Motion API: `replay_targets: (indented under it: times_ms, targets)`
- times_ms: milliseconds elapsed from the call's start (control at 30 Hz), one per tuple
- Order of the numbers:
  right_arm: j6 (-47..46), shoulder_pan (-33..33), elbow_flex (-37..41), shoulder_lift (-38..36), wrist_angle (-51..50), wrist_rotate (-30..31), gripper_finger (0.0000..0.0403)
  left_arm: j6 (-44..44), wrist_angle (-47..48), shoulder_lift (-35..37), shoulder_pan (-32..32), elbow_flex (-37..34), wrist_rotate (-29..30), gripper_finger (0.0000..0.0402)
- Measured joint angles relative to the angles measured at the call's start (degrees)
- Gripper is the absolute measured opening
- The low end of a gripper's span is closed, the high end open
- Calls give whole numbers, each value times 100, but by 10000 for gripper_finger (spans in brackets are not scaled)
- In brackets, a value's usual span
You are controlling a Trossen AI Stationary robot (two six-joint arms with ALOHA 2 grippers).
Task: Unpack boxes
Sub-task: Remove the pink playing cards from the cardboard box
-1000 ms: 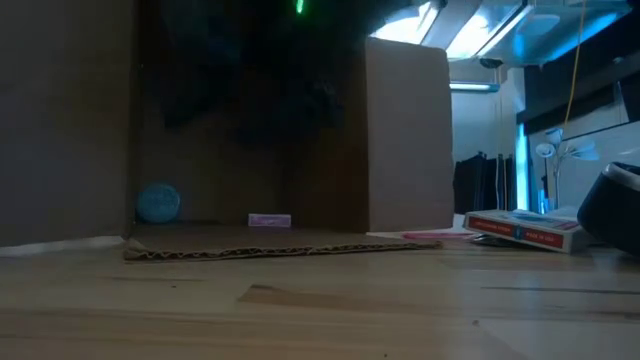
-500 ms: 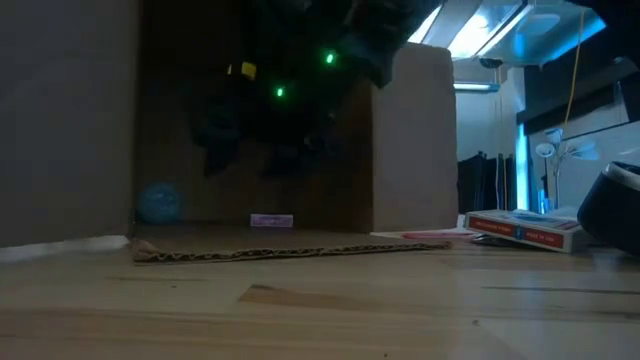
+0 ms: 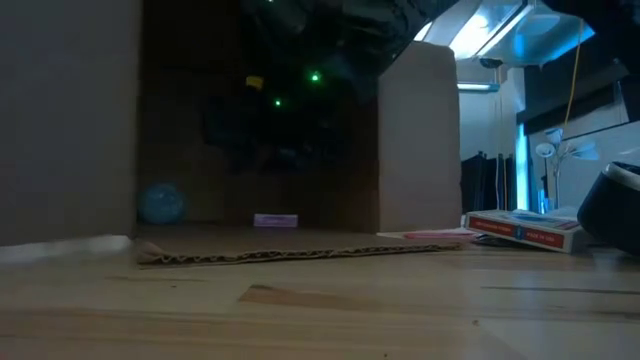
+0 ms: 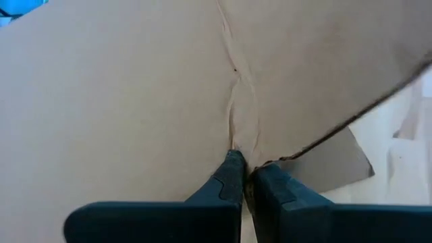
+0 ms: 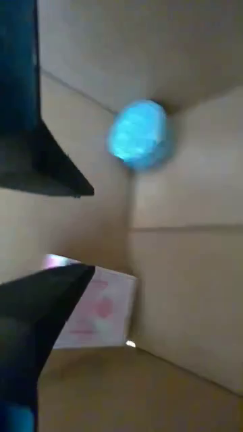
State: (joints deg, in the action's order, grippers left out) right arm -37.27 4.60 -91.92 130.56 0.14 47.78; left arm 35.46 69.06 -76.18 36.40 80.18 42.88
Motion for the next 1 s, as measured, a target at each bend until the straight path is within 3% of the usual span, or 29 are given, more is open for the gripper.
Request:
replay_targets:
  times_ms: [167, 400, 600, 833, 1000]
  targets:
    - [0, -200, 0, 0, 22, 26, 104, -251, -303, -4, -2, 0, 2, 4]
    - [-33, -396, -13, 274, 457, 71, 72, -484, -480, -15, 0, 0, -108, 4]
    - [-178, -500, -4, 671, 653, 42, 57, -580, -545, -15, -2, -1, -96, 4]
    - [-193, -536, -31, 718, 116, -547, 55, -560, -521, -17, -13, -7, -54, 4]
    - [-153, -325, -27, 664, -224, -650, 55, -508, -455, -101, -90, -7, -112, 4]
